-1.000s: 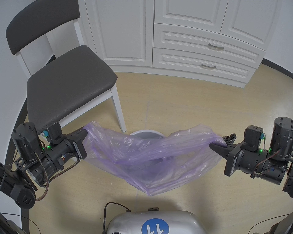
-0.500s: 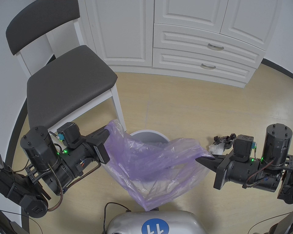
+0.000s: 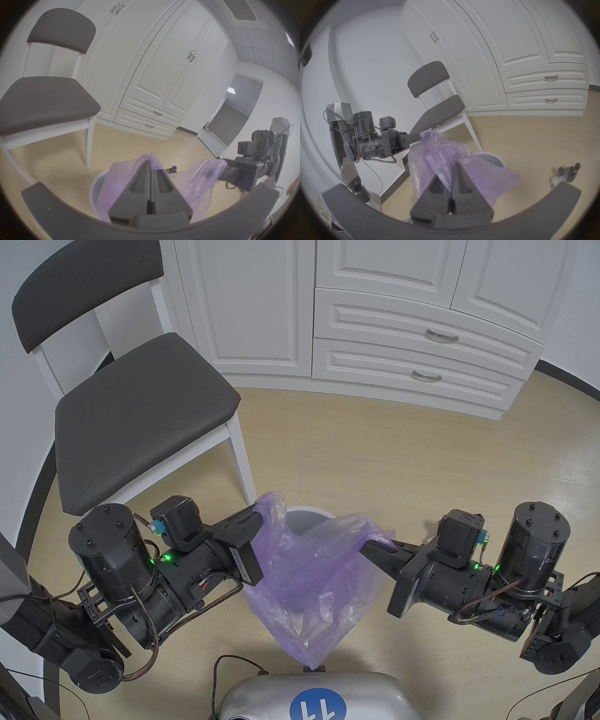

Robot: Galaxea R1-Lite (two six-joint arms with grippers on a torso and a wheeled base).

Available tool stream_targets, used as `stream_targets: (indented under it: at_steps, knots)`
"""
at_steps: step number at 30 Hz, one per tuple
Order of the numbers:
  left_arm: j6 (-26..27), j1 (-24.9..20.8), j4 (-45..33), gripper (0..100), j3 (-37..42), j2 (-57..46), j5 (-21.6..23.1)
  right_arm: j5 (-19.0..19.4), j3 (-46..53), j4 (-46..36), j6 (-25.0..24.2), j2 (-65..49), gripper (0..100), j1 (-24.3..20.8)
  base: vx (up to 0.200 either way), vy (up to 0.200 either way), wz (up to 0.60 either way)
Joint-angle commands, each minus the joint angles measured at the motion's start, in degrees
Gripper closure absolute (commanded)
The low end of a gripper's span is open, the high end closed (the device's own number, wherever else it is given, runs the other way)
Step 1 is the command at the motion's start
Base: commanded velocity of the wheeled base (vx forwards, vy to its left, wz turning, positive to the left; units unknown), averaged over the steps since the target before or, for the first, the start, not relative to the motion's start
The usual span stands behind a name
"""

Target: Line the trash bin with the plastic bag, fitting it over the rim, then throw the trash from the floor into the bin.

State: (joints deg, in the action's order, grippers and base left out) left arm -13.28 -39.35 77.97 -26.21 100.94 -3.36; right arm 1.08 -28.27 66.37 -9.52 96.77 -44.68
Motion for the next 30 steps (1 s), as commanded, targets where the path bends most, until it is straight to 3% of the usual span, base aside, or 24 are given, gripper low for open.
stream_targets:
  at_steps: [1,11,24,30]
  knots:
    - [-0.4,-1.0,3.3,100,-1.7,5.1,-0.2,-0.2,0.1,6.1,-2.6,9.1,100,-1.6,0.000,0.000,0.00]
    - [-0.5,-2.2,6.6,100,-1.7,7.9,-1.6,0.1,-0.9,15.5,-5.0,15.8,100,-1.6,0.000,0.000,0.00]
    - [-0.4,-2.2,6.6,100,-2.4,8.5,-1.6,0.2,-3.2,15.5,-8.0,18.8,100,-0.3,0.000,0.000,0.00]
    - [-0.4,-2.2,6.6,100,-3.0,8.4,-1.6,1.9,-5.4,15.5,-11.7,21.6,100,2.1,0.000,0.000,0.00]
